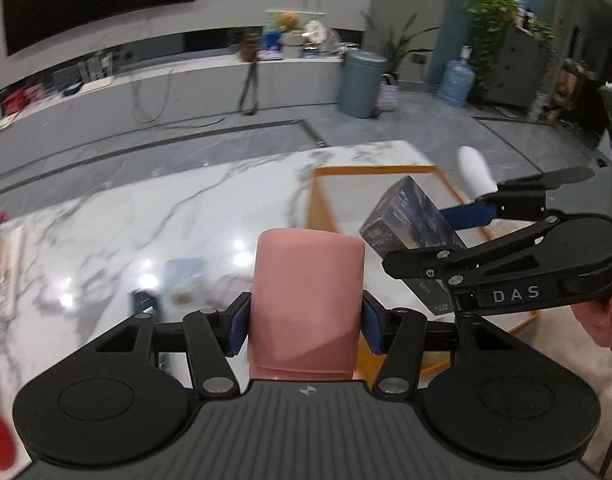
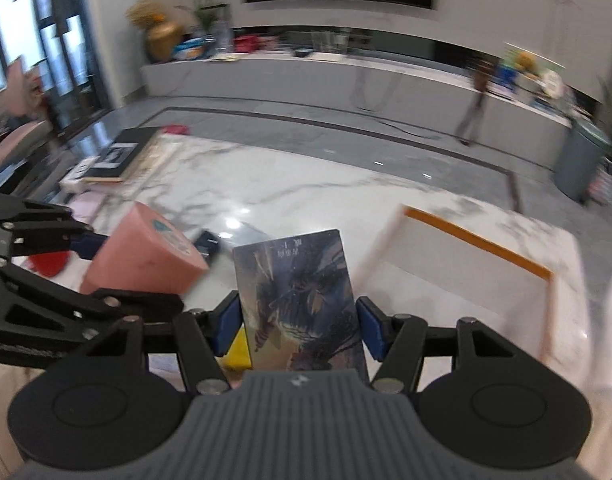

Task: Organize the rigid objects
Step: 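Carry the card box and pink cylinder over the orange box, then release the card box from the right gripper while the left gripper lowers the pink cylinder into the box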

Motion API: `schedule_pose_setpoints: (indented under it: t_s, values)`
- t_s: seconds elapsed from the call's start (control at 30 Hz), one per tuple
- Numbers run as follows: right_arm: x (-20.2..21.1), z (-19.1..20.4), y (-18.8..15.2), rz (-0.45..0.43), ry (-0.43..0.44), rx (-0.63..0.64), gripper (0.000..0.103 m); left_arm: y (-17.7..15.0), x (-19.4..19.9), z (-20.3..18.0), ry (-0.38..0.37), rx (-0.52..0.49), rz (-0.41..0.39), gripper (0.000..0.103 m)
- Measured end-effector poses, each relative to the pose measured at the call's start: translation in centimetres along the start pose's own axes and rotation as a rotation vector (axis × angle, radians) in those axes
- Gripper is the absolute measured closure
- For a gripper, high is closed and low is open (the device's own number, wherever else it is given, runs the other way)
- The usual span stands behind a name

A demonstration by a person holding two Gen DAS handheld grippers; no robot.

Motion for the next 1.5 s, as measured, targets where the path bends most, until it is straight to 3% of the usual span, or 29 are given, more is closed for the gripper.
schedule_pose_setpoints:
  t_s: [0.2,0.4,0.77,0.97,1.23,1.27,1.37,1.5]
  values:
    - [1.0,-6.9,-3.6,0.05,-0.07,-0.17,0.042,1.8,-3.5,-5.4,-0.065,-0.074,0.011,0.039]
    - [-2.8,-11.2,-6.1,0.107,-0.074,-0.369,0.042,3.0,-8.0,-7.8,-0.071,-0.101,0.045,0.04]
    - [-12.1,-13.6,-9.0,0.264,-0.078,-0.592,0.042,3.8,-13.7,-8.2,-0.065,-0.125,0.104,0.039]
    - [-14.1,-13.7,-9.8,0.342,-0.048,-0.697,0.042,3.5,-15.2,-8.2,-0.085,-0.134,0.123,0.039]
    - [-14.4,-13.1,-10.3,0.396,-0.016,-0.703,0.042,3.2,-14.8,-8.4,-0.109,-0.134,0.117,0.039]
    - [-14.2,-13.0,-10.4,0.399,-0.011,-0.707,0.043,3.2,-14.7,-8.5,-0.108,-0.138,0.113,0.039]
    - [-13.8,-13.1,-10.7,0.403,-0.002,-0.709,0.062,3.5,-14.9,-8.7,-0.098,-0.149,0.113,0.039]
    - [-13.3,-12.9,-10.9,0.403,0.02,-0.693,0.072,3.5,-15.3,-8.8,-0.102,-0.159,0.127,0.039]
Point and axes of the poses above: each gripper's, at about its wrist camera, not at the fingertips, and x roughly against the way its jaws point, z to its left, y to its top, the point moved 7 cm from there along -x, roughly the way its jaws point, and after that the axes turned 3 degrees about y, right-handed, at the moved point
